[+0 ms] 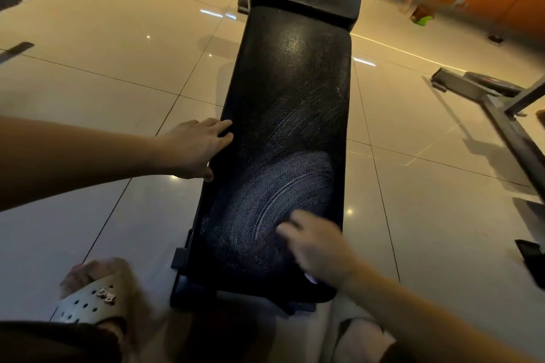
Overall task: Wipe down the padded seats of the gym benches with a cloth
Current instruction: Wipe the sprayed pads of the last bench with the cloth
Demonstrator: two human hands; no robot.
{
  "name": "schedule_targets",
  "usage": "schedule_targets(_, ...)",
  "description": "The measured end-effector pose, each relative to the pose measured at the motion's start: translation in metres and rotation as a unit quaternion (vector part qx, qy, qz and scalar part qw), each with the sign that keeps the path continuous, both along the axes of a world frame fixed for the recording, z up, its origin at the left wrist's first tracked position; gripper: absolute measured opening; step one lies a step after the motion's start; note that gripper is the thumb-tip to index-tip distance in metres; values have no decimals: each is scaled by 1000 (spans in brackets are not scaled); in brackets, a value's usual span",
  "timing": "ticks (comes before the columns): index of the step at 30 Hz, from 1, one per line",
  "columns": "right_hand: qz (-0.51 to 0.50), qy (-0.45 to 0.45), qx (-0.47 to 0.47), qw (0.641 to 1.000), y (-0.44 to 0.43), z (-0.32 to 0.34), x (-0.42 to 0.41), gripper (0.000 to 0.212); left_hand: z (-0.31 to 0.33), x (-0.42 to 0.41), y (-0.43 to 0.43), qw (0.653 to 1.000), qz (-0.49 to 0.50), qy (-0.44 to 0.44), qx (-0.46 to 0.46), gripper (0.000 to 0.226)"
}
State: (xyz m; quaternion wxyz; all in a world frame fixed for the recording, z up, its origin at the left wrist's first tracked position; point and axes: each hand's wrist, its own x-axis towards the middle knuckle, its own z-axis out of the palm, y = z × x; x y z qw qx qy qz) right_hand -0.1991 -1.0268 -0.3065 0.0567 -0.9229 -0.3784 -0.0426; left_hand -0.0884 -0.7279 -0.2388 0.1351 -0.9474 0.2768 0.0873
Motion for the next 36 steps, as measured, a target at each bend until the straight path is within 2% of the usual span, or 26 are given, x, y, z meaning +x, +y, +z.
schedule_targets(3,-217,-68,54,972,-37,15,54,14,0,-1,0,1000,-2,-2,2,107)
schedule_targets(6,-270,-87,73,956,-21,18,66,16,3,-3,-2,1000,-4,-6,8,106)
schedule_targets(9,-160,-1,68,985,-2,5,20,18,6,-4,0,1000,-3,-1,14,106)
schedule_targets(11,-18,73,-3,997,-12,2,-24,22,6,-4,-1,1000,-1,-4,14,106)
schedule_targets(12,60,97,-63,991,-22,2,-40,25,5,-3,-1,1000,-1,-4,15,106)
schedule_targets(14,159,78,-144,974,-45,8,-48,27,4,-3,-2,1000,2,-2,17,107)
schedule_targets(15,157,67,-150,974,-54,8,-39,27,4,-3,-2,1000,3,-3,20,107)
schedule_targets(16,122,58,-137,981,-61,9,-24,27,4,-4,-3,1000,3,-4,22,107)
schedule_targets(18,-12,-12,-75,997,-68,14,15,23,4,-3,-2,1000,1,-4,22,106)
schedule_targets(20,-141,-48,-3,989,-64,20,43,14,4,-3,-2,1000,-3,-9,24,107)
schedule_targets(22,-195,-48,39,979,-49,15,37,12,3,-3,-3,1000,-1,-10,27,107)
schedule_targets(23,-178,-33,44,982,-40,10,22,15,4,-3,-3,1000,-2,-10,28,108)
schedule_targets(25,-45,23,13,999,-30,-2,-21,19,3,-2,-4,1000,-3,-12,26,108)
schedule_targets(27,135,85,-80,984,-35,-7,-56,13,3,-2,-4,999,-3,-14,28,108)
schedule_targets(29,215,78,-119,966,-50,-5,-50,8,3,-3,-5,999,-1,-13,29,107)
schedule_targets(30,193,58,-116,972,-57,-4,-34,8,3,-3,-5,999,0,-15,30,107)
schedule_targets(32,47,-1,-67,997,-65,2,12,15,3,-3,-4,1000,-1,-13,29,107)
schedule_targets(34,-114,-58,4,992,-68,13,55,16,3,-4,-4,1000,-1,-10,25,107)
schedule_targets(36,-194,-61,37,978,-58,12,62,12,3,-4,-5,1000,0,-14,25,107)
